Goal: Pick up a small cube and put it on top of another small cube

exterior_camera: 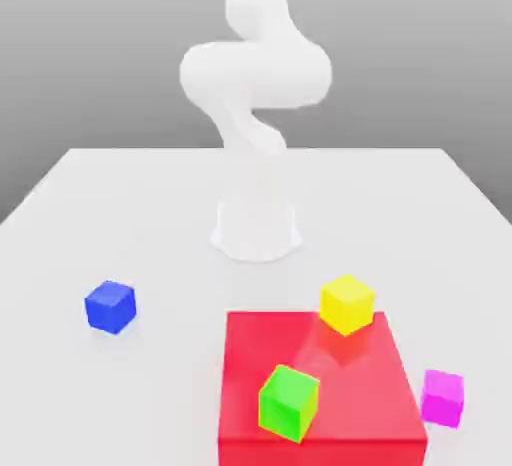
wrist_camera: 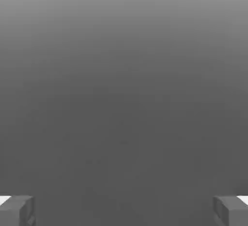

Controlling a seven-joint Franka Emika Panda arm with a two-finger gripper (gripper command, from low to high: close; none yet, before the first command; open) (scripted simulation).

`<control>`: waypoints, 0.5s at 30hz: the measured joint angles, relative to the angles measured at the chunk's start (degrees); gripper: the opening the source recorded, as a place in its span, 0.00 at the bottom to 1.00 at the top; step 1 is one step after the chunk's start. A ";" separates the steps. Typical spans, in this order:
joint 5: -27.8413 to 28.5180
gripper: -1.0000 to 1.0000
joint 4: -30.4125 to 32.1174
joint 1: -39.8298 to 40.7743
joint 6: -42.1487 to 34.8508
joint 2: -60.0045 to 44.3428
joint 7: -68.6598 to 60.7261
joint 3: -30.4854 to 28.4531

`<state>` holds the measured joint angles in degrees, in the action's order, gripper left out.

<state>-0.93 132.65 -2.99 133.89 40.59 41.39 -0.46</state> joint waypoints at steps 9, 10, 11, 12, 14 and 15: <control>-3.19 0.50 3.18 -10.21 7.74 -19.09 -16.03 -0.63; -3.49 0.50 3.53 -11.17 8.58 -21.18 -17.74 -0.52; -3.73 0.50 3.89 -12.12 9.45 -23.25 -19.40 -0.39; -4.00 0.50 4.23 -12.92 10.28 -25.33 -21.10 -0.11; -4.36 0.50 4.92 -14.44 11.96 -29.48 -24.36 0.54; -4.45 0.50 5.27 -15.06 12.81 -31.56 -25.92 0.97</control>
<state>-5.38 137.92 -18.05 146.69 9.04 15.47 0.51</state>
